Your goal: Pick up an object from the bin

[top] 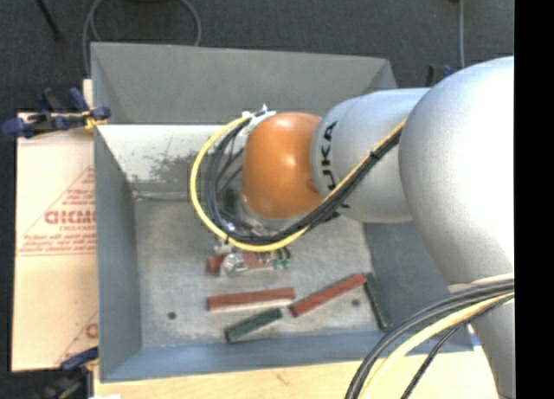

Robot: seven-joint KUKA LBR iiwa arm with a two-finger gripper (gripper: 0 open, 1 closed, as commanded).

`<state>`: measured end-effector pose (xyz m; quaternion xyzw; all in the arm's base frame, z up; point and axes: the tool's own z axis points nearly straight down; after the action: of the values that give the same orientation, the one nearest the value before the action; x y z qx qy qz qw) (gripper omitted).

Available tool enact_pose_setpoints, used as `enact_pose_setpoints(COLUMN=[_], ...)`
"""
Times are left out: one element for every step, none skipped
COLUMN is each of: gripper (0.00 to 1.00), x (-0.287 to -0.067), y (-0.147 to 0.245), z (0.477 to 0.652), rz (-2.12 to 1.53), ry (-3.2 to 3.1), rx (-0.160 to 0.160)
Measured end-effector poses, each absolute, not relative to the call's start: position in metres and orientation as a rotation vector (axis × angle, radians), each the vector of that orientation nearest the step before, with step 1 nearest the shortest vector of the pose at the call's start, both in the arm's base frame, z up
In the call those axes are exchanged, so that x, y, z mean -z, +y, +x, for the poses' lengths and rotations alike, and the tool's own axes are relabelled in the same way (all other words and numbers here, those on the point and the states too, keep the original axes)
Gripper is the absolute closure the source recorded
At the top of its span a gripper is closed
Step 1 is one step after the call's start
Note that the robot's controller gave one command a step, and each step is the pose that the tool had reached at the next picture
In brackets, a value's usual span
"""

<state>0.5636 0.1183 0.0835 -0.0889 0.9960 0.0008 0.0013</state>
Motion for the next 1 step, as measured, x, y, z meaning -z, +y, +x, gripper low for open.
enact_pose_setpoints(gripper=[1.00], x=[-0.0835], y=[0.1184], z=[0.5635], rz=[-0.278], ry=[3.127], rx=[-0.003])
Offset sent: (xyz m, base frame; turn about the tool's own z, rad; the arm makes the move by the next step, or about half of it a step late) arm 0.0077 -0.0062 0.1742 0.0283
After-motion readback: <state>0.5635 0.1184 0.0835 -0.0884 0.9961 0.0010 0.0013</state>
